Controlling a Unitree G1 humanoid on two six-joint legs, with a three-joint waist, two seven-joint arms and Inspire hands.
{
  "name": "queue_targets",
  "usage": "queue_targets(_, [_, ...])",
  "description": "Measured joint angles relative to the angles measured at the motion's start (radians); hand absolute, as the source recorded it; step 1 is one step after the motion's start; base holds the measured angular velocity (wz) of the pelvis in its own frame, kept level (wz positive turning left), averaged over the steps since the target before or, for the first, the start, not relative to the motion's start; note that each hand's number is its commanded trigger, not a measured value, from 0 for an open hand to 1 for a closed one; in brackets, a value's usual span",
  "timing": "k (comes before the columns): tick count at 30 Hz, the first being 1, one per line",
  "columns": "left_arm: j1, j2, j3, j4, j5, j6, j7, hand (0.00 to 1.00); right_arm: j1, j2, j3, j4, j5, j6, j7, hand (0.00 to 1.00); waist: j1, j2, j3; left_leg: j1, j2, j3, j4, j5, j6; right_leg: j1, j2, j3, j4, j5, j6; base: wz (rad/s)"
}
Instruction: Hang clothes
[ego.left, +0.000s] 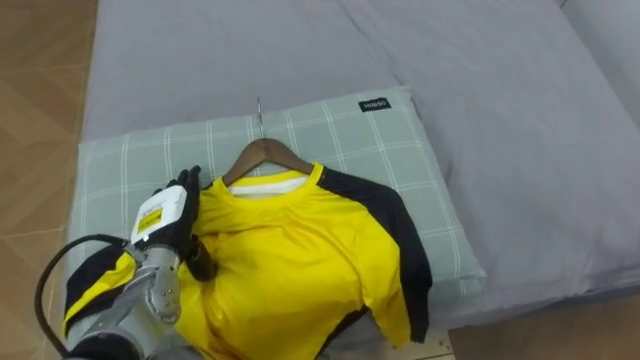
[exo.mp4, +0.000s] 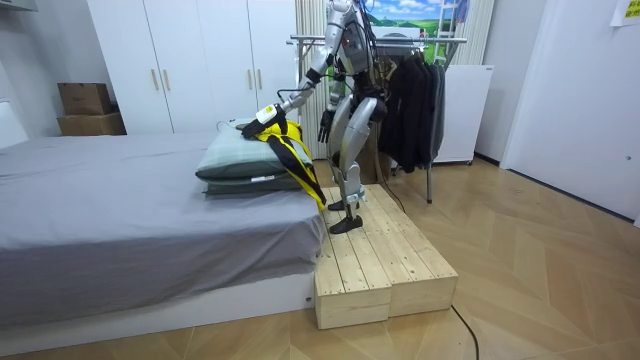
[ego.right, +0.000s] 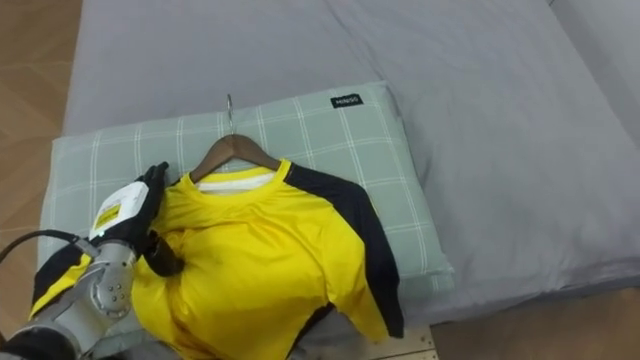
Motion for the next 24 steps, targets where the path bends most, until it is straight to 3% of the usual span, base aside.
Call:
queue_targets(7, [-0.008, 0.0, -0.005, 0.0, -0.003, -0.001, -0.005, 0.0, 0.0, -0.005, 0.001, -0.002, 0.006, -0.001, 0.018, 0.0, -0.003, 0.007, 0.001, 0.003, 0.014, 0.039, 0.0, 0.003, 0.004, 0.001, -0.001, -0.003, 0.001, 0.0, 0.0, 0.01])
queue_targets(14, [-0.017, 0.002, -0.056, 0.0, -0.023, 0.003, -0.062, 0.0, 0.01, -0.017, 0.003, -0.035, 0.006, 0.001, 0.021, 0.0, -0.004, 0.015, 0.0032, 0.012, 0.015, 0.038, 0.002, 0.003, 0.006, 0.007, -0.003, -0.001, 0.002, 0.0, -0.001, 0.0])
queue_targets(24, [-0.049, 0.029, -0.059, 0.0, -0.08, 0.032, -0.234, 0.0, 0.006, -0.033, 0.001, -0.03, -0.01, 0.004, 0.032, 0.0, -0.01, 0.035, 0.0122, 0.016, 0.013, 0.037, 0.008, 0.003, 0.006, 0.006, -0.008, -0.011, 0.019, -0.003, -0.004, 0.0])
